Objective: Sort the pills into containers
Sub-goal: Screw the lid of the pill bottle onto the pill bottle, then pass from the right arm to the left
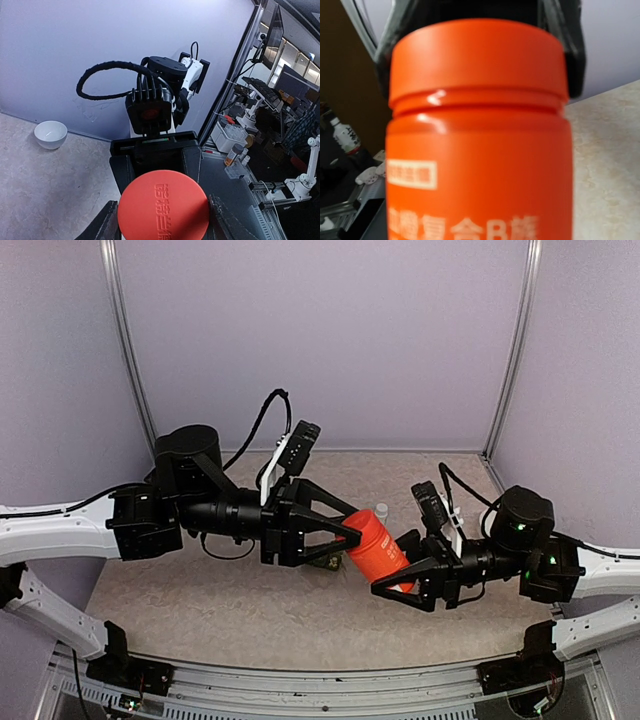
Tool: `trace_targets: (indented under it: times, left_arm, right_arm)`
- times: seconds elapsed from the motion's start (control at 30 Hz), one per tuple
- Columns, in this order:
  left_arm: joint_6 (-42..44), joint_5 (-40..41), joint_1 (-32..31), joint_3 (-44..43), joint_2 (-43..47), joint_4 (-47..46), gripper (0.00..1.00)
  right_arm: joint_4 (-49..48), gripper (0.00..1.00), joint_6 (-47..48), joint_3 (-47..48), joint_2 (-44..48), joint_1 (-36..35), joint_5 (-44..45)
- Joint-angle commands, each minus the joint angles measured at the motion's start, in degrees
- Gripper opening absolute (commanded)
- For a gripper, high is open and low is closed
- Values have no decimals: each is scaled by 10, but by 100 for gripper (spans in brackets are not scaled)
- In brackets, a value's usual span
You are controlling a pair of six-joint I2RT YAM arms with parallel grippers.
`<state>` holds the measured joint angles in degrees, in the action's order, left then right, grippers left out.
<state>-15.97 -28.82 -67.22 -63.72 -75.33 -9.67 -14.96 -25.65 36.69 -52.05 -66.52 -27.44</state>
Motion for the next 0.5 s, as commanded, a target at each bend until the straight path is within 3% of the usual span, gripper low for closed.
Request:
trace_targets:
  times: [0.0,0.2,0.47]
  left_arm:
    - [32,-64,-14,15,8,-53,55]
    - [1,-44,-10,15,-3,-61,80]
    - [-3,-39,-10,7,-20,-55,82]
  right_arm:
    - [-9,0,-25,6,6,4,-35]
    - [46,0,17,28,-2,4,1]
    - [53,0,28,28,1,5,22]
